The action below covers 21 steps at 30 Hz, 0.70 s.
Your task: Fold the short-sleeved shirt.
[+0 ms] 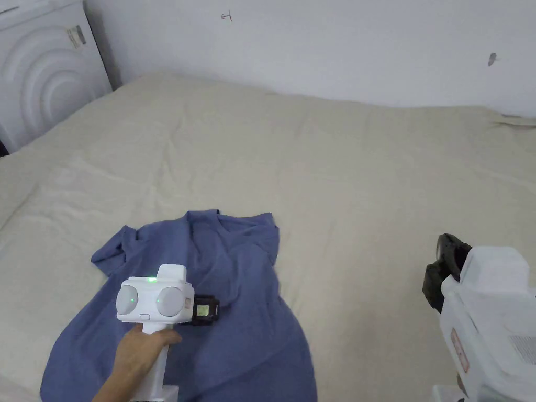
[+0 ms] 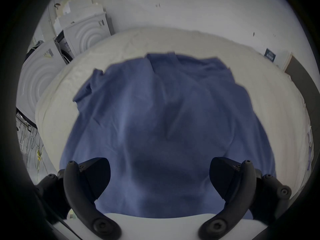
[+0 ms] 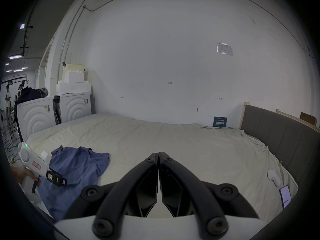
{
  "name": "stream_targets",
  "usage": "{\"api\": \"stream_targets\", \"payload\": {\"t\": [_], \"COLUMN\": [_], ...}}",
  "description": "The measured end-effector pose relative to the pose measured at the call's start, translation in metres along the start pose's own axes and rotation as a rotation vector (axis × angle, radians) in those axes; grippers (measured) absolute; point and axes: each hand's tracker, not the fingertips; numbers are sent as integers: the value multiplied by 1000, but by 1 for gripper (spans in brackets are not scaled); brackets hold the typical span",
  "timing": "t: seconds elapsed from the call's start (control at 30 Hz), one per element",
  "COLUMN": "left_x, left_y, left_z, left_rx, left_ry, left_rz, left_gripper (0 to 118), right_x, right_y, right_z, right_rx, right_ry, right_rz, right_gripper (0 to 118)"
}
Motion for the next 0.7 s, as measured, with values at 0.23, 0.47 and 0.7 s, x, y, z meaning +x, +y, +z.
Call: {"api": "stream_targets", "payload": {"t": [0.23,0.47,0.7], "left_x": [0,-4,-23], "left_y": [-2,-8,18], "left_z": [3,35,110], "left_rx": [-45,8,189], "left_ry": [-41,-119,-383], "left_rz": [106,120,305], "left_gripper": [66,0,0], "right_x": [16,31,58], "right_y": [-5,-7,-4], "right_z": [6,21,44], "right_rx": [-28,-30,-4], "right_ry": [-31,-41,-63], "right_rz": [-2,-33,-61], "right_gripper": [0,0,0]}}
